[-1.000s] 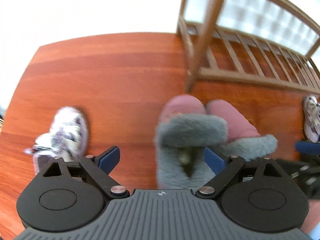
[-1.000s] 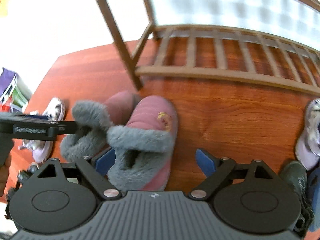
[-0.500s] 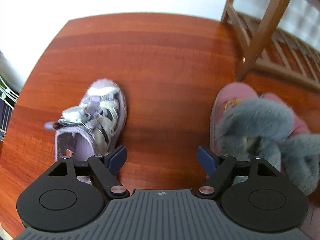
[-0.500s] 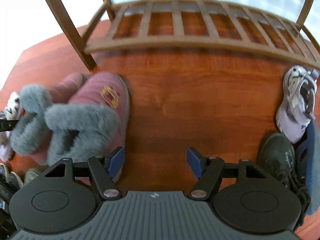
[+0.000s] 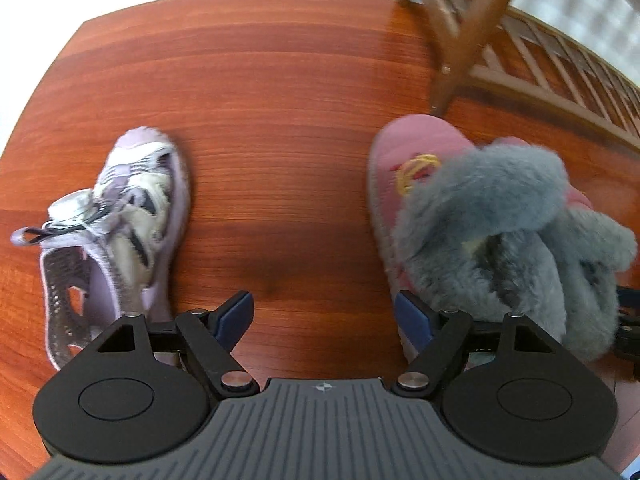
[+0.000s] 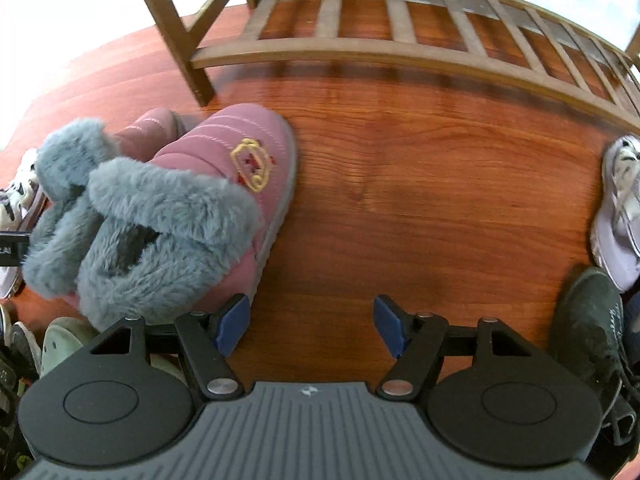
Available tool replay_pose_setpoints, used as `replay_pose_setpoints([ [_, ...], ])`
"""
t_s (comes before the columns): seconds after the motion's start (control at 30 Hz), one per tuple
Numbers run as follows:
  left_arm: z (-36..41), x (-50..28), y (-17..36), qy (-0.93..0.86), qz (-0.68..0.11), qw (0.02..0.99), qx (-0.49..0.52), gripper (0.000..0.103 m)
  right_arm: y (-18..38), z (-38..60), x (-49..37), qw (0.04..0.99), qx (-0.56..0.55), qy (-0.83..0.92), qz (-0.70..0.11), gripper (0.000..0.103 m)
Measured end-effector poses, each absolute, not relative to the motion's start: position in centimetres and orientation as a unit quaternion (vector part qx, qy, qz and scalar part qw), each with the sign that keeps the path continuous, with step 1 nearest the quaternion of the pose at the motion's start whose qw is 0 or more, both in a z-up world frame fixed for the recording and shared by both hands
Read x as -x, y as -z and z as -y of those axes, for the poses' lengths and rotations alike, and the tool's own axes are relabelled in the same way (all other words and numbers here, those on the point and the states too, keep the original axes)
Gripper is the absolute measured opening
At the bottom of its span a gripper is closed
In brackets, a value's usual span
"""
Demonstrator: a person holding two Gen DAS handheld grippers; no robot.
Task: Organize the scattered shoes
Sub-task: 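Lower the pink slippers side by side on the table and open both tools, then move both open tools toward the black lace-up boots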
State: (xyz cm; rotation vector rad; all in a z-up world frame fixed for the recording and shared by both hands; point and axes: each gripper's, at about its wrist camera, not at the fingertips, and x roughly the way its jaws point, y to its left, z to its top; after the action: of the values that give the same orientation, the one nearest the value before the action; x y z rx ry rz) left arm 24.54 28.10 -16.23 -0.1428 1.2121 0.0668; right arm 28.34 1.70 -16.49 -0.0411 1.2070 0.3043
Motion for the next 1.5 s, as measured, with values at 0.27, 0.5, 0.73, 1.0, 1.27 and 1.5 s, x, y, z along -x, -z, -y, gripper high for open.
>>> replay_pose_setpoints([
  [0.27, -28.1, -23.6, 14.4, -0.039, -0.553, 0.830, 0.057, 0.081, 14.7, -1.1, -27.7, 0.821, 0.015, -0.141, -0.553, 0.075],
  [0.5, -27.4, -22.6, 11.3, -0.034, -0.532, 0.843, 0.069, 0.081, 12.0, 0.3, -26.4, 0.834, 0.010, -0.142, -0.534, 0.080],
  [0.73, -24.4, -21.4, 9.4, -0.011, -0.523, 0.850, 0.061, 0.087, 9.7, 2.8, -24.5, 0.845, 0.002, -0.139, -0.516, 0.086],
  [1.0, -18.4, -20.0, 8.2, 0.034, -0.520, 0.852, 0.038, 0.089, 8.3, 7.4, -22.4, 0.852, -0.005, -0.127, -0.508, 0.086],
  [1.27, -12.0, -19.4, 7.7, 0.085, -0.516, 0.852, 0.017, 0.090, 7.6, 13.2, -20.3, 0.859, -0.001, -0.100, -0.502, 0.086],
  [1.5, -5.7, -18.9, 7.4, 0.135, -0.512, 0.848, 0.001, 0.090, 7.3, 18.6, -18.6, 0.863, -0.002, -0.071, -0.500, 0.086],
])
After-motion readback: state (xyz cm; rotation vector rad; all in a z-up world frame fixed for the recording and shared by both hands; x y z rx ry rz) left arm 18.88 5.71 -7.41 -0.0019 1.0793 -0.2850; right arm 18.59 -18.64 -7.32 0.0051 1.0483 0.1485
